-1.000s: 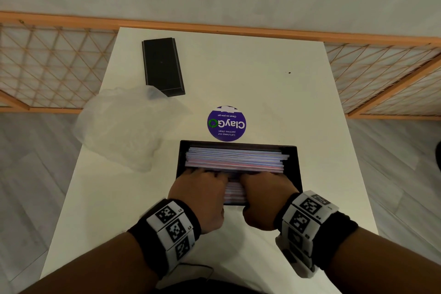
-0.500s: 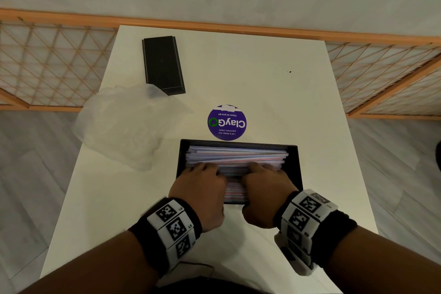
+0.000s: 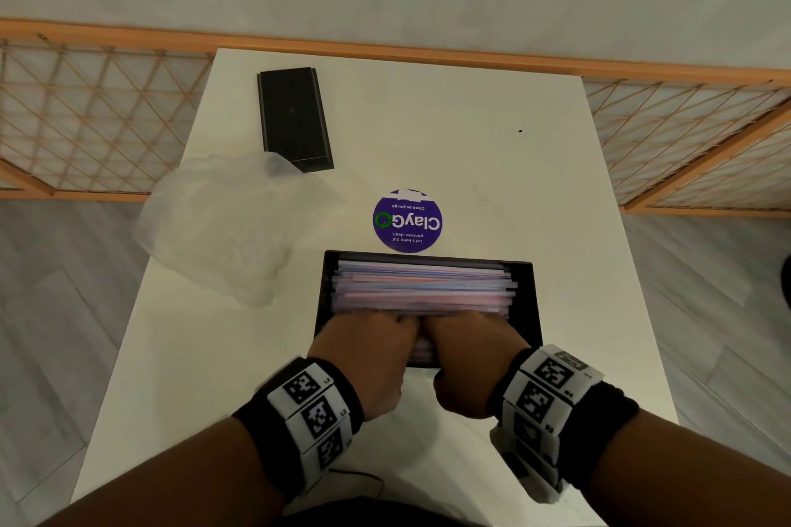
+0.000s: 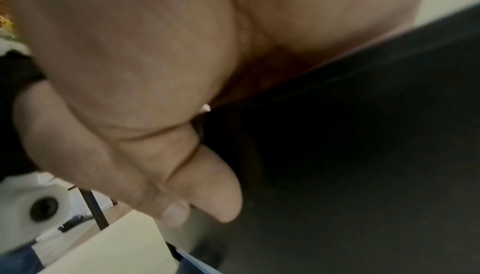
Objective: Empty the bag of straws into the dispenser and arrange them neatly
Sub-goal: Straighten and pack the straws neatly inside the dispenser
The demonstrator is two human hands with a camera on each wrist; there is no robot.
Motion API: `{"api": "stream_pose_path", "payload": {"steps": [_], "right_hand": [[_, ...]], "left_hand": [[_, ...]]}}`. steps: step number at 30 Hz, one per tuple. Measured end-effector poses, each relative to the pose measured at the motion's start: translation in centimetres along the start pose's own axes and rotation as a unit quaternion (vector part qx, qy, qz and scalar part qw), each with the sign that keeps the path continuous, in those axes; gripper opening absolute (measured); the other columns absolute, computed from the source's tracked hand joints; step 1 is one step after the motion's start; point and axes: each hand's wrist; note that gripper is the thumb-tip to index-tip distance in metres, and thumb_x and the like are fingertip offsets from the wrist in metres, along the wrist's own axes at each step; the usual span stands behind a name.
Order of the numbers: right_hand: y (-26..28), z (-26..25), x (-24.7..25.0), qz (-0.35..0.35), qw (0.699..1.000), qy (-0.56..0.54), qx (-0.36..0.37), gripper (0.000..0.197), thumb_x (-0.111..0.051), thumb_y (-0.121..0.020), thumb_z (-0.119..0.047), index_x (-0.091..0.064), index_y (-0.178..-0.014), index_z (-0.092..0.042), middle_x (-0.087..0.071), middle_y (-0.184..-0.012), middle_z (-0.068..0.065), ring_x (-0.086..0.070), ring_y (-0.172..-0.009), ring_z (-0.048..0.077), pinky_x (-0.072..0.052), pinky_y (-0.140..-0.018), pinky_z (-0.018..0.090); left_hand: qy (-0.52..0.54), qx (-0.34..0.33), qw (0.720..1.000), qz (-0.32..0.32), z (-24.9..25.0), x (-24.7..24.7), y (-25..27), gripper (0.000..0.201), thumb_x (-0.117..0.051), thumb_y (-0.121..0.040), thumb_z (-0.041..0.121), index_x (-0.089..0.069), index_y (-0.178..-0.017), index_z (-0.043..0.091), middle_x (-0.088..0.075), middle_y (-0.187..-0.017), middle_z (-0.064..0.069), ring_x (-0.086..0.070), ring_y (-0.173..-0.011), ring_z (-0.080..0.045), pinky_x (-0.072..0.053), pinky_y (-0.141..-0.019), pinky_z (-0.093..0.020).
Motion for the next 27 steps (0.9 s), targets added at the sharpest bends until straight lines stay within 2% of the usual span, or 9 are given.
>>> {"api": "stream_pose_path", "payload": {"steps": [2,4,9,15,18,20,22,24,27], "right_hand": [[0.2,0.6,0.1,-0.006,1.000,0.018,-0.023,0.027,-0.059,-0.076,-0.029,-0.063,-0.103,-0.024,-0.068,-0.095,-0.002,-0.067,-0.088,0.023,-0.054,-0.084,0.031],[0.1,1.0,0.2,-0.013,0.999,0.026,-0.043,0.027,-0.057,-0.076,-0.032,-0.064,-0.100,-0.022,-0.068,-0.093,-0.003,-0.067,-0.086,0.022,-0.054,-0.081,0.029],[0.1,0.7,-0.4,-0.018,0.999,0.013,-0.049,0.025,-0.055,-0.079,-0.031,-0.063,-0.102,-0.023,-0.068,-0.095,-0.003,-0.067,-0.088,0.022,-0.053,-0.078,0.028],[0.2,0.7,-0.4,-0.015,0.999,0.007,-0.052,0.028,-0.055,-0.080,-0.032,-0.063,-0.106,-0.023,-0.068,-0.099,-0.004,-0.067,-0.090,0.022,-0.052,-0.081,0.029],[0.2,0.6,-0.2,-0.011,0.999,0.010,-0.051,0.029,-0.056,-0.078,-0.032,-0.064,-0.104,-0.023,-0.067,-0.103,-0.003,-0.066,-0.092,0.023,-0.053,-0.083,0.031],[0.3,0.5,-0.1,0.004,0.999,0.023,-0.040,0.030,-0.057,-0.076,-0.032,-0.065,-0.104,-0.024,-0.060,-0.111,-0.001,-0.062,-0.100,0.025,-0.050,-0.088,0.033],[0.3,0.2,0.1,0.010,0.999,0.029,-0.015,0.033,-0.058,-0.076,-0.028,-0.064,-0.108,-0.024,-0.057,-0.114,0.000,-0.059,-0.103,0.026,-0.050,-0.091,0.035],[0.3,-0.2,0.3,0.007,1.000,0.012,-0.001,0.037,-0.058,-0.076,-0.023,-0.058,-0.113,-0.024,-0.063,-0.111,0.000,-0.063,-0.098,0.025,-0.053,-0.088,0.035],[0.4,-0.3,0.4,0.006,1.000,0.009,-0.003,0.034,-0.058,-0.076,-0.024,-0.054,-0.110,-0.023,-0.066,-0.105,-0.001,-0.065,-0.096,0.026,-0.051,-0.090,0.035]], "left_hand": [[-0.016,0.019,1.000,-0.010,-0.2,0.4,0.3,0.030,-0.057,-0.088,0.033,-0.059,-0.117,0.025,-0.069,-0.112,0.001,-0.068,-0.099,-0.026,-0.055,-0.082,-0.034],[-0.024,0.026,0.999,-0.010,-0.3,0.6,0.4,0.026,-0.055,-0.089,0.035,-0.061,-0.111,0.024,-0.070,-0.107,0.002,-0.068,-0.097,-0.025,-0.053,-0.081,-0.032],[-0.029,0.029,0.999,0.007,0.0,0.3,0.4,0.031,-0.054,-0.089,0.040,-0.061,-0.115,0.025,-0.065,-0.116,0.002,-0.064,-0.105,-0.022,-0.050,-0.091,-0.033],[-0.026,0.036,0.999,-0.001,0.0,0.5,0.4,0.030,-0.054,-0.087,0.042,-0.063,-0.110,0.025,-0.066,-0.110,0.003,-0.066,-0.100,-0.022,-0.052,-0.087,-0.032],[-0.027,0.038,0.999,-0.009,0.0,0.5,0.4,0.033,-0.055,-0.087,0.042,-0.063,-0.113,0.024,-0.056,-0.122,0.001,-0.061,-0.108,-0.023,-0.050,-0.092,-0.034],[-0.040,0.023,0.999,-0.003,0.1,0.4,0.4,0.035,-0.057,-0.087,0.038,-0.061,-0.117,0.022,-0.048,-0.128,-0.002,-0.053,-0.116,-0.025,-0.048,-0.096,-0.036],[-0.031,0.008,0.999,0.005,0.3,0.4,0.5,0.040,-0.060,-0.087,0.033,-0.054,-0.125,0.022,-0.052,-0.128,-0.002,-0.053,-0.118,-0.024,-0.048,-0.098,-0.038],[-0.010,0.000,1.000,-0.004,0.2,0.3,0.5,0.051,-0.066,-0.082,0.029,-0.051,-0.130,0.023,-0.062,-0.123,0.000,-0.060,-0.113,-0.024,-0.051,-0.096,-0.037],[0.002,-0.004,1.000,-0.015,0.2,0.7,0.5,0.045,-0.069,-0.076,0.028,-0.063,-0.120,0.024,-0.071,-0.111,0.001,-0.068,-0.102,-0.025,-0.055,-0.092,-0.036]]}}
Point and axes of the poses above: each hand's wrist, its own y-axis away from the middle knuckle, its own x-axis out of the back of the hand, z = x × y
